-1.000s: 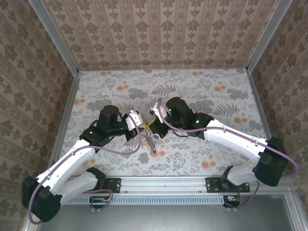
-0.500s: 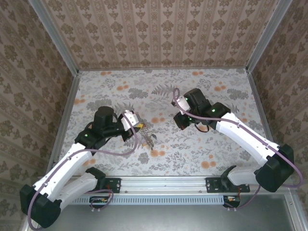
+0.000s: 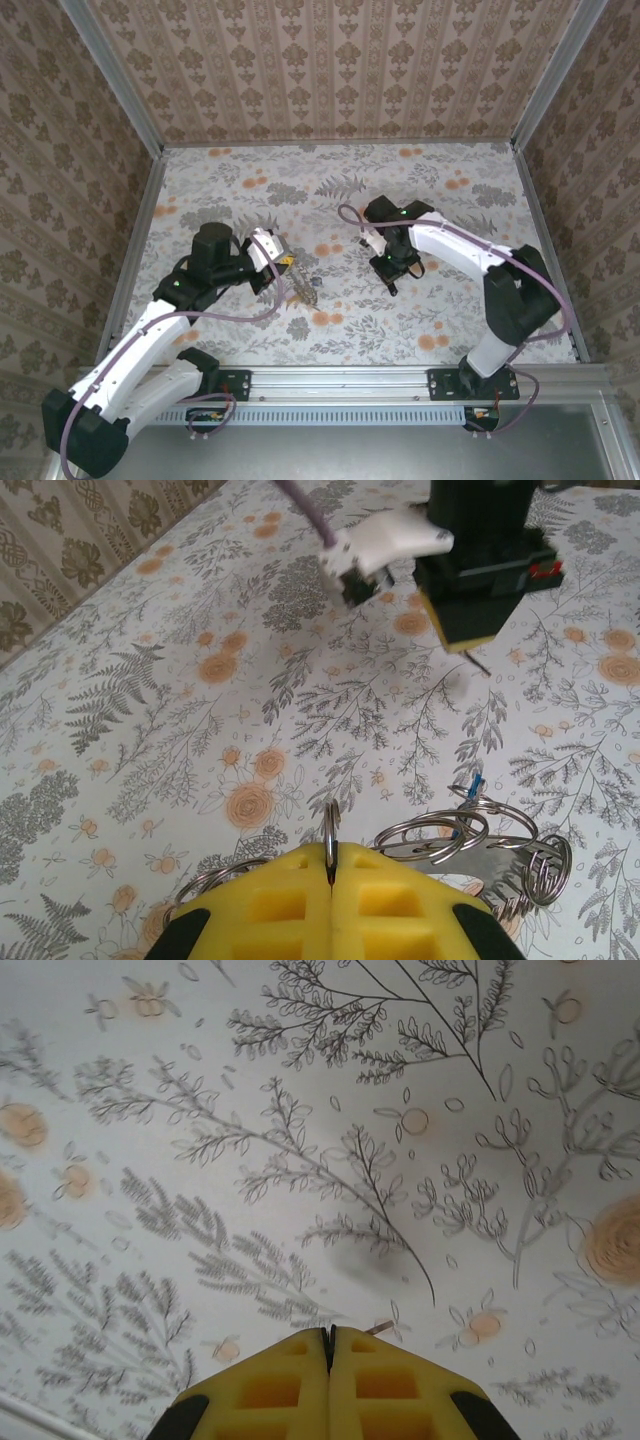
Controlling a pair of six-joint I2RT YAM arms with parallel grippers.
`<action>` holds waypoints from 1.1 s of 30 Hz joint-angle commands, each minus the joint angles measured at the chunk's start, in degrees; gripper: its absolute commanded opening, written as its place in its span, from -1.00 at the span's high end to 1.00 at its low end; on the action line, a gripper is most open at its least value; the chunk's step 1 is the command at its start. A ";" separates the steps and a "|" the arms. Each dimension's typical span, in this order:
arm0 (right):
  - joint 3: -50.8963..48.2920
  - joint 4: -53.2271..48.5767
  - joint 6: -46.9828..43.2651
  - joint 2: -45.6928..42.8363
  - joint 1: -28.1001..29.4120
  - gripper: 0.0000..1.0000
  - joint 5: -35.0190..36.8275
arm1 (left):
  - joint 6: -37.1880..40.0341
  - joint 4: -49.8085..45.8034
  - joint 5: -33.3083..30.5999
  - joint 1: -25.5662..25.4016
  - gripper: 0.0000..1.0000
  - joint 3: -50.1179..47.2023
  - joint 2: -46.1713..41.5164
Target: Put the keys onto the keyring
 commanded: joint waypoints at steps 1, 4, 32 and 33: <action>2.67 4.35 -0.61 4.24 -0.02 1.00 0.59 | -1.32 2.65 1.90 0.58 1.00 -0.24 -1.15; 3.98 7.92 -0.58 7.57 -0.01 1.00 0.00 | -1.39 2.80 1.76 0.65 1.00 -0.55 -1.43; 6.65 12.39 -0.66 12.90 0.31 0.57 -1.23 | -2.09 4.08 2.14 0.82 1.00 -1.11 -1.60; 6.28 12.56 -0.58 12.80 0.20 0.56 -1.34 | -2.12 4.14 2.13 0.82 1.00 -1.12 -1.72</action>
